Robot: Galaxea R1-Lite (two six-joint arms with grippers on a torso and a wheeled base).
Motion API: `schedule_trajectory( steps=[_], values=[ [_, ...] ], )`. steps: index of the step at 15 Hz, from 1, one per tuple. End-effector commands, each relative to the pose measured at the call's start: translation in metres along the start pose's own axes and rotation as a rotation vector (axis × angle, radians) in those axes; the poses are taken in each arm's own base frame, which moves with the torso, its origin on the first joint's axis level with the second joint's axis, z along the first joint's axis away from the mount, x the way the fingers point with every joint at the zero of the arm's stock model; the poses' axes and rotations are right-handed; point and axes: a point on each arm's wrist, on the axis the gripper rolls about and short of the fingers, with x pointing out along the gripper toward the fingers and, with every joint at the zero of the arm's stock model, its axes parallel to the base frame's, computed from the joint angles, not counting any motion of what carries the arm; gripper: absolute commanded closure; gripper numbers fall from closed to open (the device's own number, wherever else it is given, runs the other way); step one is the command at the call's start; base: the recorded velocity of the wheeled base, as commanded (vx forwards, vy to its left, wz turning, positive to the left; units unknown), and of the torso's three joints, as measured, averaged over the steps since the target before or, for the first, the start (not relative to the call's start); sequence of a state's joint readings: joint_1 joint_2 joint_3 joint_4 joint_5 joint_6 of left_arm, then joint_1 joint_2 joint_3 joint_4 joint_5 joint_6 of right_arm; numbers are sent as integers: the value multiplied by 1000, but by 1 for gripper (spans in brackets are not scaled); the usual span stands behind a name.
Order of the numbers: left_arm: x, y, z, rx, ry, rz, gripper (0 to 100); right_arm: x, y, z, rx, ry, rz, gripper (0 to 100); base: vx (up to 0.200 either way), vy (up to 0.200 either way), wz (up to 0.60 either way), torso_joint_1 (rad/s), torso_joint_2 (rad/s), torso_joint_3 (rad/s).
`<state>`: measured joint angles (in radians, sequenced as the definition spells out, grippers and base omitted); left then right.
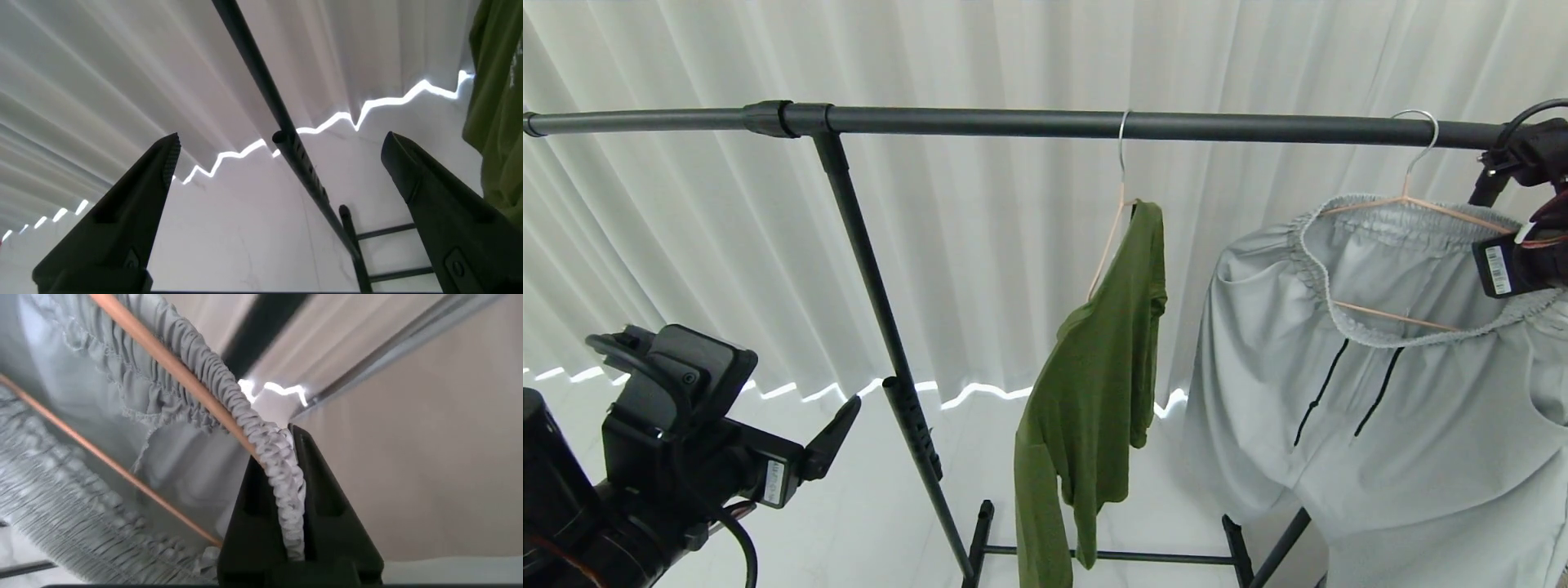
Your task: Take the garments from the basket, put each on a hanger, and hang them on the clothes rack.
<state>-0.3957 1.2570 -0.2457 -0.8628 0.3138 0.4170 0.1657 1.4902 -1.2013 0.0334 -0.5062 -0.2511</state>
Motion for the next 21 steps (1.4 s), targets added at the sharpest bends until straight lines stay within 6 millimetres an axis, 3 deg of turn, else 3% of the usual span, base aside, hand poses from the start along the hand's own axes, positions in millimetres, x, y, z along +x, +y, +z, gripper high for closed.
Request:
schedule_trajectory(
  steps=[1, 3, 4, 8, 13, 15, 17, 21],
  values=[
    [0, 0, 0, 0, -1, 1, 0, -7, 7, 0, -11, -10, 32, 100, 0, 0, 0, 0, 0, 0],
    [0, 0, 0, -1, -2, 3, 0, -17, 15, 3, -20, -34, 72, 100, 0, 0, 0, 0, 0, 0],
    [0, 0, 1, -1, -4, 2, 0, -22, 17, 5, -19, -49, 85, 0, 0, 0, 0, 0, 0, 0],
    [0, 1, 2, -3, -8, 4, 0, -62, 21, 8, 2, -138, 183, 0, 0, 0, 0, 0, 0, 0],
    [-1, 1, 2, -3, -10, 7, 0, -112, 10, -11, 5, -261, 408, 0, 0, 0, 0, 0, 0, 0],
    [-3, 2, 1, -6, -9, 11, 0, -129, -3, -26, 12, -313, 517, 0, 0, 0, 0, 0, 0, 0],
    [-5, 4, 1, -10, -16, 21, 0, -144, -18, -45, 30, -339, 515, 0, 0, 0, 0, 0, 0, 0],
    [-12, 13, 3, -25, -41, 65, 0, -160, -49, -97, 81, -308, 330, 0, -100, 0, 0, 1, 1, 2]
  ],
)
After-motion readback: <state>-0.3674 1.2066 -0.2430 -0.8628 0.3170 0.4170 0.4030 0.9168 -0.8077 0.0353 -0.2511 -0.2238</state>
